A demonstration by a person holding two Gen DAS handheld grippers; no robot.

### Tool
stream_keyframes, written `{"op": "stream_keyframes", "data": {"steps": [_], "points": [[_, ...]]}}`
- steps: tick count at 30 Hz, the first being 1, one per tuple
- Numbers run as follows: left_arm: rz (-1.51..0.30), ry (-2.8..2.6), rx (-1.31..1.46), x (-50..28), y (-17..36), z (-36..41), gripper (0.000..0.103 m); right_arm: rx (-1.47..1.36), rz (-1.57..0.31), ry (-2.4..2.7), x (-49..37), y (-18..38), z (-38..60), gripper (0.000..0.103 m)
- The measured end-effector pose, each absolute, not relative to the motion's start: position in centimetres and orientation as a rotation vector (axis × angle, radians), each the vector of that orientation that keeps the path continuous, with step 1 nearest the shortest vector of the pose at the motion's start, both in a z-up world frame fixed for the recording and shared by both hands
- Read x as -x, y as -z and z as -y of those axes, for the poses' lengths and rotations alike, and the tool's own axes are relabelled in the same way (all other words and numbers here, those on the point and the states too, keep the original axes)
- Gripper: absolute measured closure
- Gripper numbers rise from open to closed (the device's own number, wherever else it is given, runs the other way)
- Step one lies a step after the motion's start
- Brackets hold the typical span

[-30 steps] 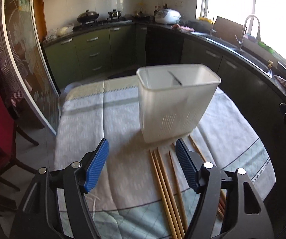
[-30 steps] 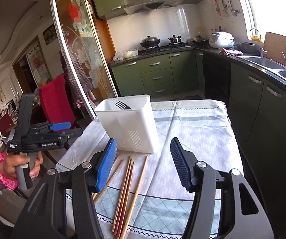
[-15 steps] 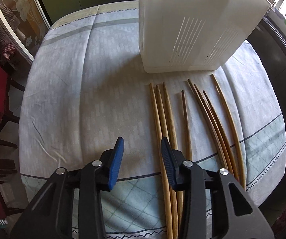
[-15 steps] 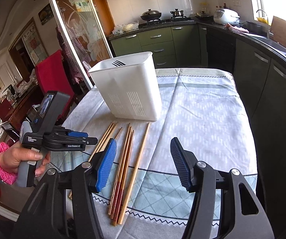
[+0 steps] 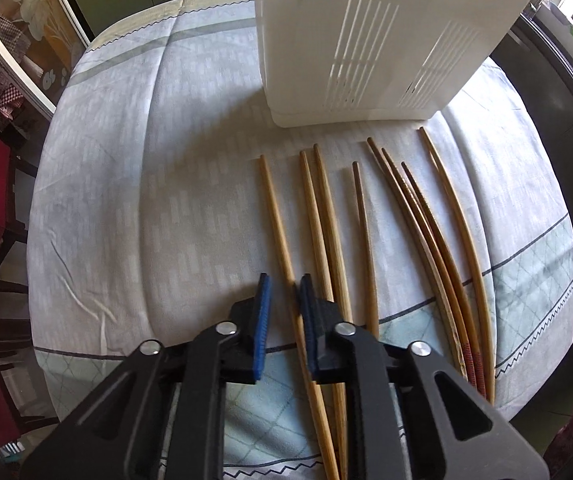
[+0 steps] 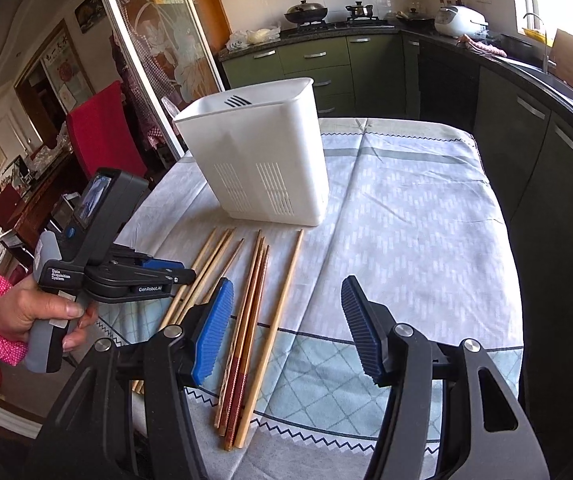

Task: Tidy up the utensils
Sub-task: 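Grasp one wooden chopstick with the left tool, then lift the chopstick with the left tool while the right tool grasps another chopstick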

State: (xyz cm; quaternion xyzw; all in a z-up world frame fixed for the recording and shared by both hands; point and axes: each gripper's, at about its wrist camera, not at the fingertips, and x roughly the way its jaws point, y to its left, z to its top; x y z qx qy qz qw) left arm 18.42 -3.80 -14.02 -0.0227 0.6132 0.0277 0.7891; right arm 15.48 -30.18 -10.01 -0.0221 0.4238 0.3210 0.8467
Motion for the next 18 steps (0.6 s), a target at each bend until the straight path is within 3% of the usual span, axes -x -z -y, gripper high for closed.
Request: {"op": "stream_keyframes", "data": {"steps": [6,18], "points": [[-1.269,-0.054,0.039,-17.5,12.6,2.9,0.096,0.136,-1.050,-0.676,-18.2,12.9,26.6,0.047],[-1.023,-0.058,0.011,-13.1,5.8,0.3,0.096,0.292,-1.217,-0.610,-21.1,17.5,20.7,0.067]]}}
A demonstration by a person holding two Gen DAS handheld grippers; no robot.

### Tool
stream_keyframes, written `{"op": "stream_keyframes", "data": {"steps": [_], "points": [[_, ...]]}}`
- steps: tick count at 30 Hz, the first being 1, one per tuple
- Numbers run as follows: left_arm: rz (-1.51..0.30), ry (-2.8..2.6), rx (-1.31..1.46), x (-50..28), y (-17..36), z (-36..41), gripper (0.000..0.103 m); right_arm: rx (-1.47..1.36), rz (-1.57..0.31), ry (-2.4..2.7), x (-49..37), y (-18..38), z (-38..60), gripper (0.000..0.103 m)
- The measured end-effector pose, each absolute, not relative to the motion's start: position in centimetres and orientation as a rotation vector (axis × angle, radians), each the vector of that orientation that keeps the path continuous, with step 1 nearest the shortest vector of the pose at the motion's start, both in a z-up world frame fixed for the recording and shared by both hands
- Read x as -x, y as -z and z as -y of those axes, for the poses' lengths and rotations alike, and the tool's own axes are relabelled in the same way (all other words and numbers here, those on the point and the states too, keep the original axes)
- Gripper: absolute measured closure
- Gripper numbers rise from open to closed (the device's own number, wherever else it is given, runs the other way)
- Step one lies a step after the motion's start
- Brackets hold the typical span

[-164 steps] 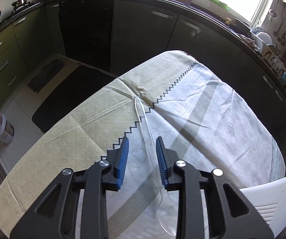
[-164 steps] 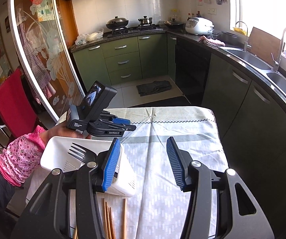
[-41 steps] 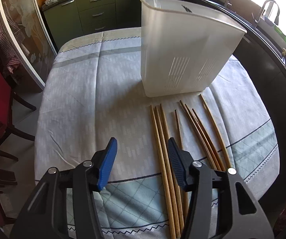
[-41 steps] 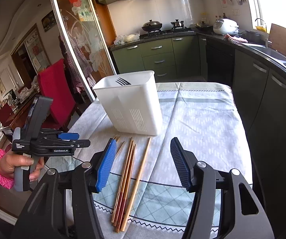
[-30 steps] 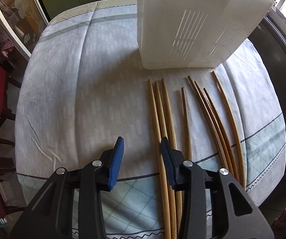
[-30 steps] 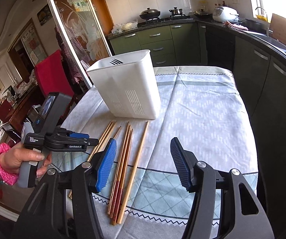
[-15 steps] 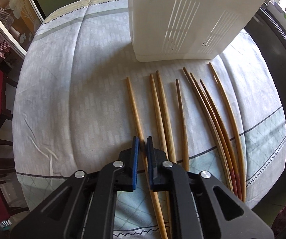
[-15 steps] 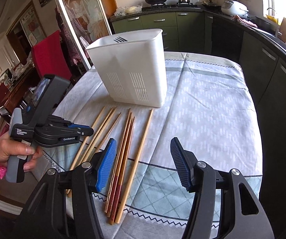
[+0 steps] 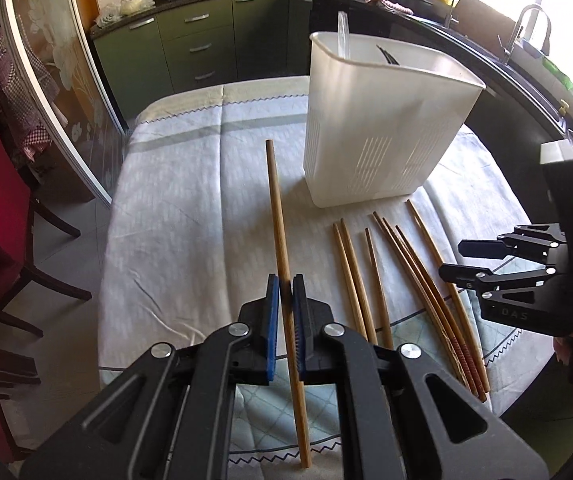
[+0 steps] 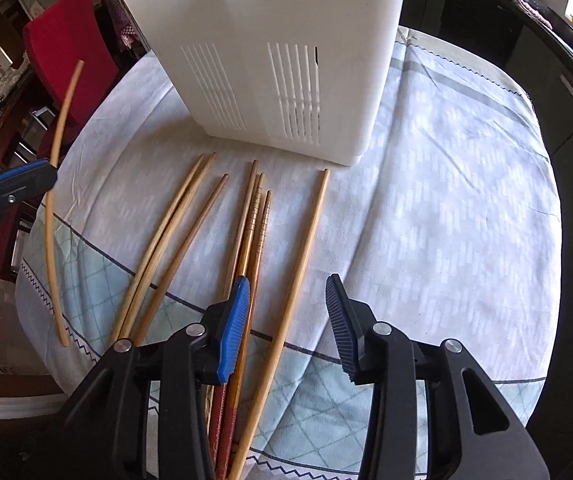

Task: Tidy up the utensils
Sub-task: 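Lift the chopstick with the left tool while the right tool grasps another chopstick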

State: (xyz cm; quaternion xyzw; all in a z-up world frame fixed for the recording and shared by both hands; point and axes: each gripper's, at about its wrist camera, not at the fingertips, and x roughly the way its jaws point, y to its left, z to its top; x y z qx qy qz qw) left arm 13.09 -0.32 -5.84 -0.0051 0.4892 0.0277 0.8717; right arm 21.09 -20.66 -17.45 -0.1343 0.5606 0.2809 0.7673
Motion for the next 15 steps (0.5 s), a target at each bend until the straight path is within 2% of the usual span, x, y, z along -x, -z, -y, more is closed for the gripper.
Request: {"op": "stream_keyframes", "data": {"steps": [4,9,12,15], "points": [[-0.974,-0.046,0.007,-12.6,5.1,-0.5,0.096,0.325,-1.248,-0.577,-21.7,18.7,19.6,0.077],[-0.936,-0.033,0.002,-11.9,4.5,-0.8,0.096,0.343,-1.235,-0.555,-21.9,19.2,18.6,0.080],[-0.925,-0.027,0.011,-11.6,4.3,-1.0,0.096,0.365,-1.207,-0.553,-21.1,18.9,17.9,0.094],[-0.910,-0.023,0.004,-11.3,4.2,-1.0,0.096,0.351,-1.174,-0.550,-20.2,18.5,17.9,0.096]]}}
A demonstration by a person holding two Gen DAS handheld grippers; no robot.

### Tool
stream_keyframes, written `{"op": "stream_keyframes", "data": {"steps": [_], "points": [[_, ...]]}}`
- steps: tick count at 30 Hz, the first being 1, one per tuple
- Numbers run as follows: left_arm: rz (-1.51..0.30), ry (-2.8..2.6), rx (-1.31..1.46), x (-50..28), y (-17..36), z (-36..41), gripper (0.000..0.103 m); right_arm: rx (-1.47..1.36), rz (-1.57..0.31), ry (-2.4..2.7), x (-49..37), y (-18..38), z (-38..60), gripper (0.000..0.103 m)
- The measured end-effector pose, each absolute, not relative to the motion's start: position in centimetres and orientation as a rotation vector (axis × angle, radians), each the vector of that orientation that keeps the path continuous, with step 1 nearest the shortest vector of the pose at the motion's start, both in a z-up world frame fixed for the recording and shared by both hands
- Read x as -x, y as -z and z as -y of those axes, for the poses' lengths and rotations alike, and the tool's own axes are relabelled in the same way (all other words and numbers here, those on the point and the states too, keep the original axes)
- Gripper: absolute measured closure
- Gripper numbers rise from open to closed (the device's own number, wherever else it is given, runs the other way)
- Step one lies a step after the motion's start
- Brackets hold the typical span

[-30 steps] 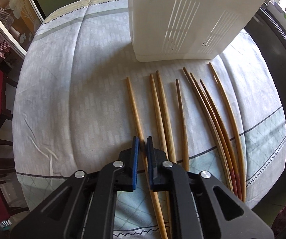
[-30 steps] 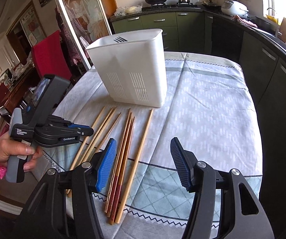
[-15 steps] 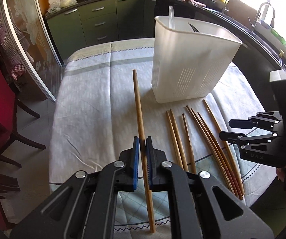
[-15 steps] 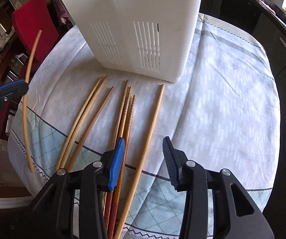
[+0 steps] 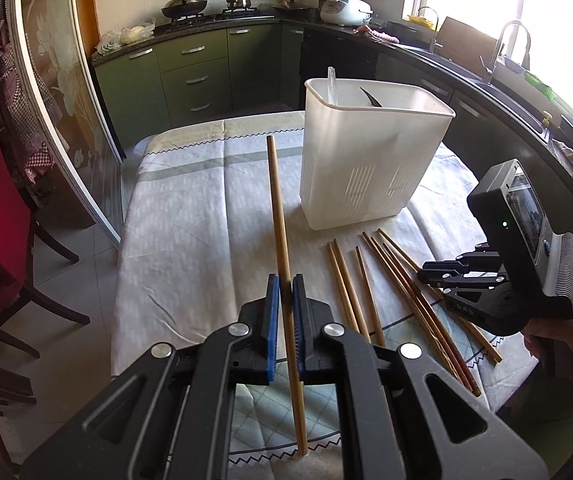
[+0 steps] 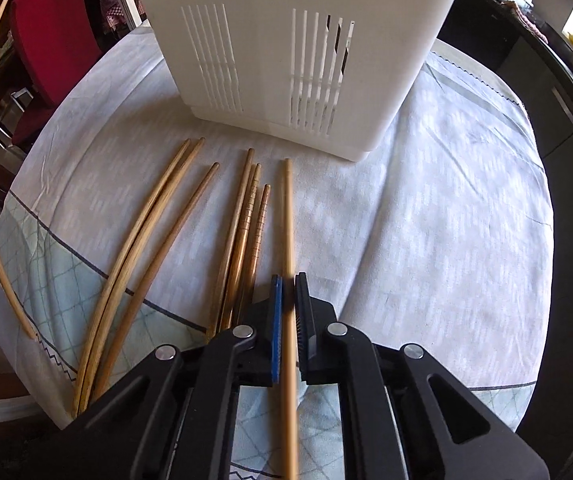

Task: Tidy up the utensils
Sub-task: 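Lift the chopstick with the left tool while the right tool grasps another chopstick, then lower both chopsticks into the white holder and open both tools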

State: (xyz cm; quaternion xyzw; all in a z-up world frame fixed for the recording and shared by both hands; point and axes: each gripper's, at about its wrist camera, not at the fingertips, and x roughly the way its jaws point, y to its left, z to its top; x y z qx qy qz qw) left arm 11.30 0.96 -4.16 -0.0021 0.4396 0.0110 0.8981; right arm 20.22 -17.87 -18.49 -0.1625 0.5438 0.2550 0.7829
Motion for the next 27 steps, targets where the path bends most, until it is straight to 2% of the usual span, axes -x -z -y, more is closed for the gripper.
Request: {"op": "stream_keyframes", "data": {"steps": [17,27], "points": [[-0.846,0.006,-0.015,-10.2,1.8,-0.1,0.097,0.134,-0.860,-0.650,-15.8,5.3,25.0,0.096],[-0.793,0.039,-0.015,-10.3,-1.2,0.5,0.097,0.094,-0.760,-0.673,-14.4,0.5,26.4,0.096]]}}
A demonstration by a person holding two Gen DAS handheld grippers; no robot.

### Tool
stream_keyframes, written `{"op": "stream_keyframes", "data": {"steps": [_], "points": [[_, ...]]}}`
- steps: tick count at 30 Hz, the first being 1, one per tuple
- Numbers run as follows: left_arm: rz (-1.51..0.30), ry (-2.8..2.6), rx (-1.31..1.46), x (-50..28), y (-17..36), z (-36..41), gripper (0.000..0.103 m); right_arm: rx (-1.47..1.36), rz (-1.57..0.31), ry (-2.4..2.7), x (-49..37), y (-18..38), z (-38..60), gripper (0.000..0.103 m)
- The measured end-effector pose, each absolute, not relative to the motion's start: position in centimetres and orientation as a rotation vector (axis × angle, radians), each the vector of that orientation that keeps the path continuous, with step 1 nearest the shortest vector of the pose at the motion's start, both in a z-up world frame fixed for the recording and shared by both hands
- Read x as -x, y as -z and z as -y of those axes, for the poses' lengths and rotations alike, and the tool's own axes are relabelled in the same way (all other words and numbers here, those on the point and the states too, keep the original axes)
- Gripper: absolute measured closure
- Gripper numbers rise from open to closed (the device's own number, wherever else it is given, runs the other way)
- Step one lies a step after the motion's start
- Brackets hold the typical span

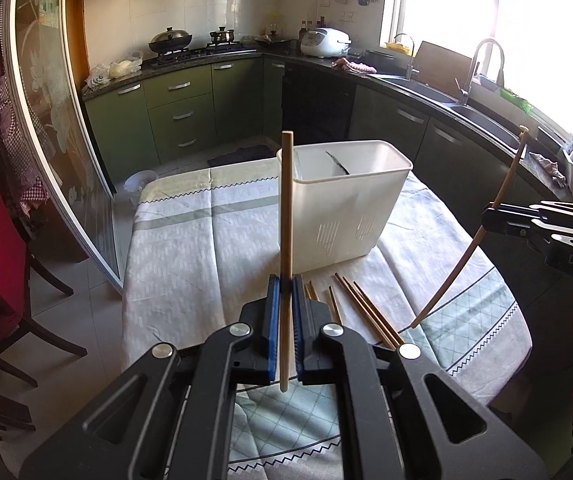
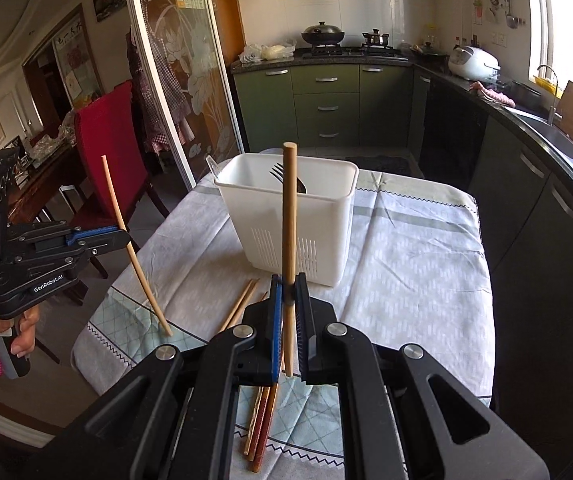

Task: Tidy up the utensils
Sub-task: 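Lower both chopsticks into the white holder and open both tools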

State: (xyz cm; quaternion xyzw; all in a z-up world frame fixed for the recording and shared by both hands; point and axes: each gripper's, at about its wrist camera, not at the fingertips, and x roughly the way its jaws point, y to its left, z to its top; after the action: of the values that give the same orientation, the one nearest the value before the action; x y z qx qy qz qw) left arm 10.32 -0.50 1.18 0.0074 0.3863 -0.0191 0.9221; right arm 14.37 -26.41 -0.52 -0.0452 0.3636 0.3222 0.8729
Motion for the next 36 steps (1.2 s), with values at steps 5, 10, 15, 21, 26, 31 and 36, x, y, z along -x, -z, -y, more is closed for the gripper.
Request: {"op": "stream_keyframes", "data": {"steps": [5,10,15,21,26,31,36], "points": [[-0.758,0.082,0.004,-11.0,-4.4,1.1,0.097,0.061,-0.702,-0.699,-14.4,-2.9,27.2,0.096],[-0.673,0.124,0.006,-11.9,-9.5,2.4,0.097,0.021,-0.625,-0.709,-14.6,-7.6,28.3,0.096],[-0.573,0.134,-0.001,-13.3,-14.5,3.7,0.097,-0.015,-0.549,-0.700,-15.7,-11.7,28.7,0.096],[-0.501,0.104,-0.001,-16.9,-17.0,4.5,0.097,-0.039,-0.501,-0.670,-19.1,-14.3,27.7,0.096],[-0.517,0.064,-0.018,-20.1,-15.1,4.7,0.097,-0.020,-0.522,-0.637,-22.7,-13.3,25.7,0.096],[-0.612,0.046,-0.017,-23.1,-11.1,4.3,0.097,0.017,-0.622,-0.640,-26.0,-8.6,23.1,0.096],[-0.708,0.045,-0.014,-24.3,-7.2,3.8,0.097,0.065,-0.697,-0.638,-27.3,-4.1,21.3,0.096]]}}
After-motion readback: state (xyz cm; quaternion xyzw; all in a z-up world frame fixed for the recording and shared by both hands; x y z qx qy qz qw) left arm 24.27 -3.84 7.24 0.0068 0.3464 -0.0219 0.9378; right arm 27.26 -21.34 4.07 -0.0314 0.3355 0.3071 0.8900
